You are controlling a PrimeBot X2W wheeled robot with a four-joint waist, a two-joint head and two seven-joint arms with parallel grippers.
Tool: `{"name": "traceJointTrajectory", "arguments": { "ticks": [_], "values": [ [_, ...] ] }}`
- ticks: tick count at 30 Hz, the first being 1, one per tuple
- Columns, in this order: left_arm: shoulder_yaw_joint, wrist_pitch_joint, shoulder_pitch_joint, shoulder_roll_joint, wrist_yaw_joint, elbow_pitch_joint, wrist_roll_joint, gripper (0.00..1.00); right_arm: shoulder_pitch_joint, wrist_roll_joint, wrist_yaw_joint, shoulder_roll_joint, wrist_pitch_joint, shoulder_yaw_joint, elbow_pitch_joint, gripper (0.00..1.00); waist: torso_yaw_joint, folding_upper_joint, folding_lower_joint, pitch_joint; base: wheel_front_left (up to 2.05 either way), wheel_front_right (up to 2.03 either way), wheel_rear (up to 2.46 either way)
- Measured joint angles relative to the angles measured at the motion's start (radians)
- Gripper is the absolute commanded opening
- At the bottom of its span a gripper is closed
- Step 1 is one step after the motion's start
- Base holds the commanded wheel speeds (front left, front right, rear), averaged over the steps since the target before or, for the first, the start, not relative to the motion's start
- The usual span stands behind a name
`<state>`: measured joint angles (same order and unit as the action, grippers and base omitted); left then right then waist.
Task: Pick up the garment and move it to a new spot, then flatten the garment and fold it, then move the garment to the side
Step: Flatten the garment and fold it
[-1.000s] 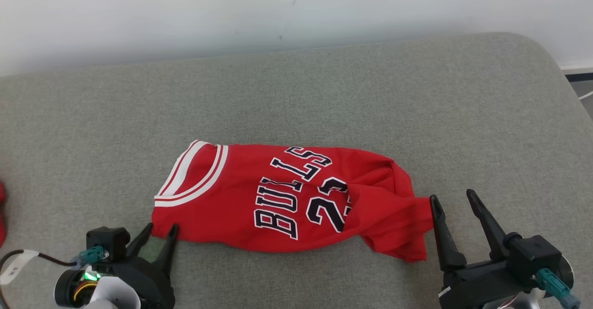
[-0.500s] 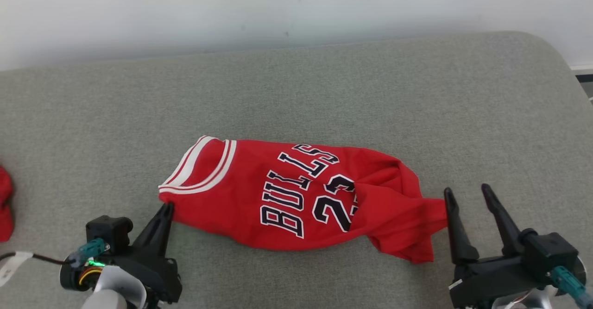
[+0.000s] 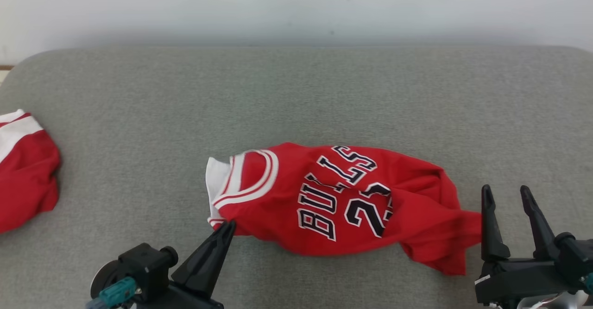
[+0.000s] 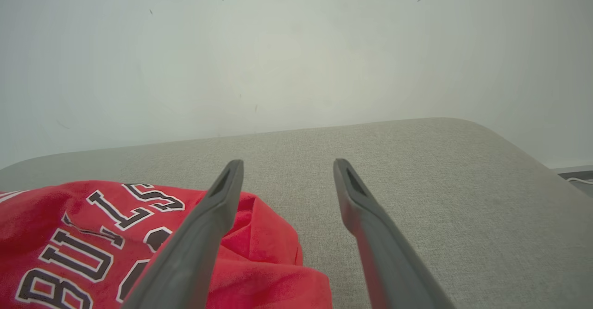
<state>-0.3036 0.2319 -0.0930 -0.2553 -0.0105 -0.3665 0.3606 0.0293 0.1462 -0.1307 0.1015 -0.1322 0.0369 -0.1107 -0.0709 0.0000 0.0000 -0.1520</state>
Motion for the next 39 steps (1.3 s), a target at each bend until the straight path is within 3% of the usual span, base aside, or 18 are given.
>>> {"name": "traceJointTrajectory", "arguments": {
  "ticks": [8,14,20,24,26,29,33,34,35,39],
  "values": [
    [0.015,0.08,0.0,-0.04,-0.007,-0.254,0.037,0.0,0.003,-0.003,0.0,-0.017,-0.005,-0.036,-0.003,1.0,-0.042,0.0,0.0,-0.009,0.0,0.0,0.0],
    [0.045,0.111,-0.057,-0.059,-0.014,-0.258,0.053,0.0,0.007,-0.001,0.0,-0.031,-0.014,-0.049,0.0,1.0,-0.023,0.0,0.0,-0.015,0.0,0.0,0.0],
    [0.091,0.086,-0.168,-0.037,-0.014,0.002,0.098,0.0,0.028,0.006,0.0,-0.038,-0.023,-0.041,0.017,1.0,0.022,0.0,0.0001,-0.027,0.0,0.0,0.0],
    [0.136,0.035,-0.264,-0.021,-0.019,0.251,0.127,0.0,0.047,0.007,0.0,-0.04,-0.023,-0.029,0.028,1.0,0.064,0.0,0.0,-0.04,0.0,0.0,0.0],
    [0.163,-0.022,-0.363,-0.009,-0.033,0.468,0.148,0.0,0.053,0.009,0.0,-0.041,-0.024,-0.026,0.04,1.0,0.108,0.0,0.0,-0.057,0.0,0.0,0.0],
    [0.174,-0.07,-0.445,-0.006,-0.053,0.636,0.157,0.0,0.065,0.013,0.0,-0.041,-0.026,-0.025,0.051,1.0,0.148,0.0,0.0001,-0.077,0.0,0.0,0.0],
    [0.184,-0.125,-0.507,0.005,-0.068,0.753,0.17,0.0,0.065,0.014,0.0,-0.038,-0.026,-0.038,0.06,1.0,0.173,0.0,0.0001,-0.097,0.0,0.0,0.0],
    [0.188,-0.139,-0.512,0.009,-0.069,0.775,0.177,0.15,0.065,0.014,0.0,-0.038,-0.026,-0.039,0.061,1.0,0.176,0.0001,0.0001,-0.101,0.0,0.0,0.0],
    [0.19,-0.174,-0.516,0.014,-0.076,0.801,0.178,1.0,0.065,0.015,0.0,-0.036,-0.025,-0.047,0.062,1.0,0.178,0.0001,0.0002,-0.104,0.0,0.0,0.0],
    [0.213,-0.26,-0.493,0.014,-0.063,0.811,0.184,1.0,0.058,0.013,0.0,-0.035,-0.01,-0.065,0.049,1.0,0.164,0.0,0.0001,-0.091,0.0,0.0,0.0]
  ]
}}
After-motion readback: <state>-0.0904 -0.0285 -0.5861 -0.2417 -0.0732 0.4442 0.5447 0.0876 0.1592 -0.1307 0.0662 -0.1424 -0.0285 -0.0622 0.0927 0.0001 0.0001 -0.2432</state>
